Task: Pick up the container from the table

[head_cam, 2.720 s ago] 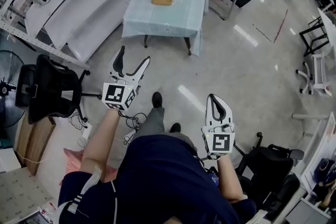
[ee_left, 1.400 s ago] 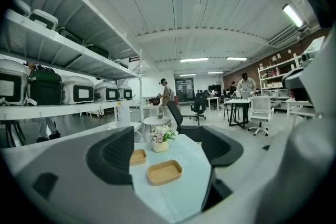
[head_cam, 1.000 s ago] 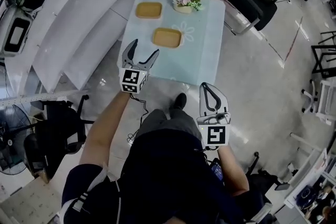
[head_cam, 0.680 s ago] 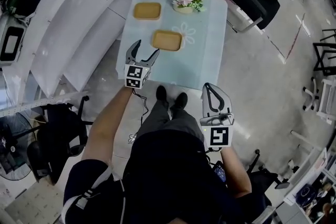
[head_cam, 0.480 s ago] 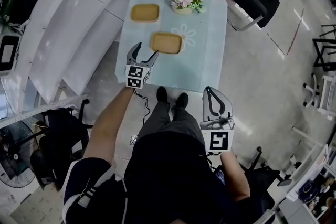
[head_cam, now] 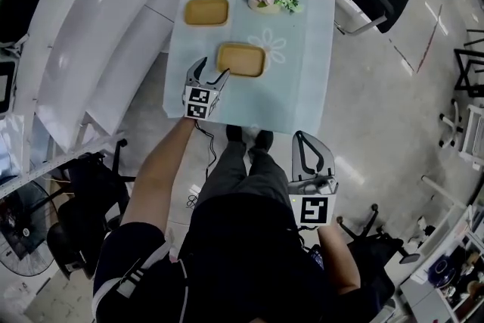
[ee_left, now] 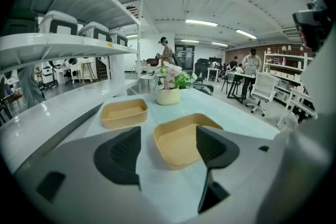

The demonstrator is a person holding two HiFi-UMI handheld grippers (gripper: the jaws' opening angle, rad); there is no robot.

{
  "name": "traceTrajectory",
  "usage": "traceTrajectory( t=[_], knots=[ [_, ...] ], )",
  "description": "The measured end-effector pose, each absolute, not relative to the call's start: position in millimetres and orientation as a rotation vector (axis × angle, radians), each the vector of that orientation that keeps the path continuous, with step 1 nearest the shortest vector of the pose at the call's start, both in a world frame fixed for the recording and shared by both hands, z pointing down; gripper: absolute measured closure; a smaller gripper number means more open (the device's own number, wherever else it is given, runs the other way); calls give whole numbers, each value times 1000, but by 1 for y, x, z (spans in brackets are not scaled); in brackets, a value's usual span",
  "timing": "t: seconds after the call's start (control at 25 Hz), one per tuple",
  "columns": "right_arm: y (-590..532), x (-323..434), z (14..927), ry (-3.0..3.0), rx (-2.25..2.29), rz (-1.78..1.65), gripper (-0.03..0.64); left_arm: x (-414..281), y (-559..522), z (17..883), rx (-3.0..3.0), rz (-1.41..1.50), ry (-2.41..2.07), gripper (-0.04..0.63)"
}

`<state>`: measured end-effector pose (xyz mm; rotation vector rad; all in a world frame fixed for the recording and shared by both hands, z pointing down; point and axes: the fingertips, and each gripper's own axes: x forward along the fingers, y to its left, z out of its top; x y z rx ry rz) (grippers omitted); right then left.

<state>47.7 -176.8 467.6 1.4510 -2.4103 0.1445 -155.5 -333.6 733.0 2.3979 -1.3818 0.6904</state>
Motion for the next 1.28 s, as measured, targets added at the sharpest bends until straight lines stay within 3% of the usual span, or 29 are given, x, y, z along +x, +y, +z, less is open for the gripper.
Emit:
traceTrajectory(
  t=[0.56,0.76,1.28],
  knots=[
    [-175,48,494,-2322,1326,140,615,-157,-348,772,2345,791,-1297,303],
    [-180,48,492,-2351,1465,252,615,-153,-354,784,2304,828,-1264,342],
    [-177,47,503,-2297,1299,144,614,-155,-362,806,2210,875,-1228,448]
  ],
)
